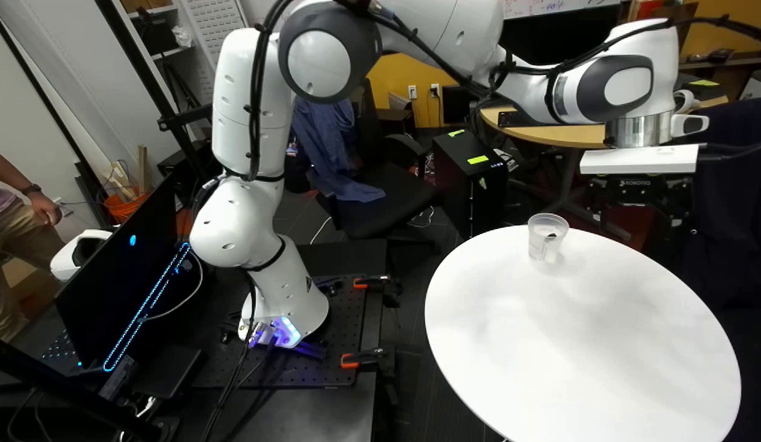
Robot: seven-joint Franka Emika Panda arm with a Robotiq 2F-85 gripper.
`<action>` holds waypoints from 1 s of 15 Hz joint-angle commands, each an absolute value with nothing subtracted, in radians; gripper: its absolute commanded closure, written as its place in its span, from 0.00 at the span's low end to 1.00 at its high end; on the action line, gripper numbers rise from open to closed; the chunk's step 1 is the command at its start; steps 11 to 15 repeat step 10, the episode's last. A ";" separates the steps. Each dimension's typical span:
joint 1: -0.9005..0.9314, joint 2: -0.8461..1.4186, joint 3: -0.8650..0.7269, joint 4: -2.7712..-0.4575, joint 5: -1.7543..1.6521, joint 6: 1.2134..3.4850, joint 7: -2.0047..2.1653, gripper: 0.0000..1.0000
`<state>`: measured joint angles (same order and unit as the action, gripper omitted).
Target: Put the marker in the clear cup
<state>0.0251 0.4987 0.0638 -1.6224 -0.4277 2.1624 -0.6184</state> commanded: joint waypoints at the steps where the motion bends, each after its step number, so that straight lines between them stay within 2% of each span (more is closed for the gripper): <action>1: -0.005 0.359 0.049 -1.821 -0.420 2.293 -0.595 0.00; 3: -0.019 0.320 0.043 -1.882 -0.424 2.343 -0.606 0.00; 4: -0.005 0.400 0.043 -1.774 -0.424 2.284 -0.621 0.00; 15: -0.007 0.398 0.042 -1.787 -0.424 2.290 -0.621 0.00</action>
